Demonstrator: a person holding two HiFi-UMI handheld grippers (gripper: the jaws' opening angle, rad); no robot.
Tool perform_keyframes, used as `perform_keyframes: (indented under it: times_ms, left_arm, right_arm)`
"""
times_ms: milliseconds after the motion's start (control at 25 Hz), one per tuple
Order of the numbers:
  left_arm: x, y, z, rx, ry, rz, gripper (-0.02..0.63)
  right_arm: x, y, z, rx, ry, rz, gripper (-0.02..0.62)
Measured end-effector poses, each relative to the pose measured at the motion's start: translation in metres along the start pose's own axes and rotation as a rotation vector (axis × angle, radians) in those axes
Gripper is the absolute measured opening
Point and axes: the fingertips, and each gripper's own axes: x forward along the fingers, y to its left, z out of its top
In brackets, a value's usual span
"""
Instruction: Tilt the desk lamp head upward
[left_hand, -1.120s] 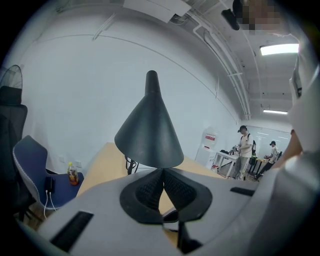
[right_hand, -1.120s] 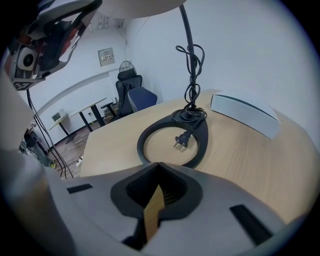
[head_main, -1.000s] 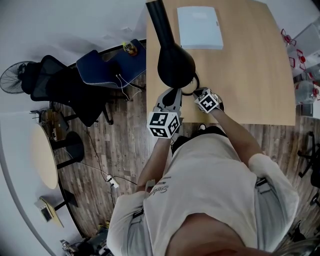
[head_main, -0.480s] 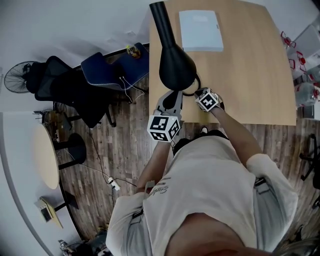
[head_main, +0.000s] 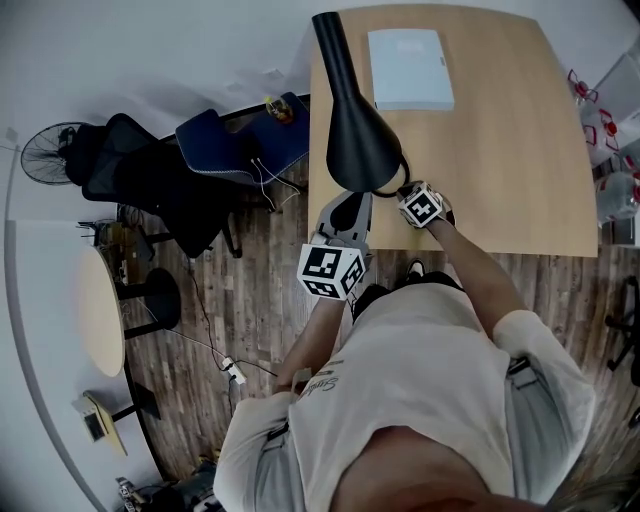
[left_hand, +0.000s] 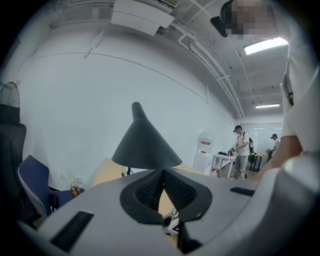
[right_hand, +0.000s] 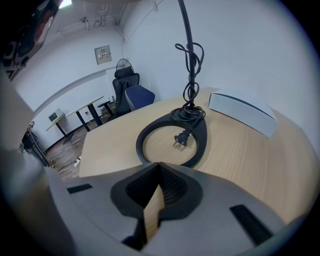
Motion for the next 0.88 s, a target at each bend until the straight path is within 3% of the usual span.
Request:
perform_keyframes:
  times_ms: [560, 880]
  left_arm:
    - [-0.031, -0.02, 0.054, 0.016, -0.098, -0.015, 0.015]
    - [-0.041, -0.028, 0.087, -0.018, -0.145, -0.036, 0.015]
  right_arm:
    - [0.002, -0.001, 0.003, 0.005, -0.01, -0.022, -0.005]
    - [0.002, -0.003, 0.003, -0.002, -0.014, -0.036, -0.005]
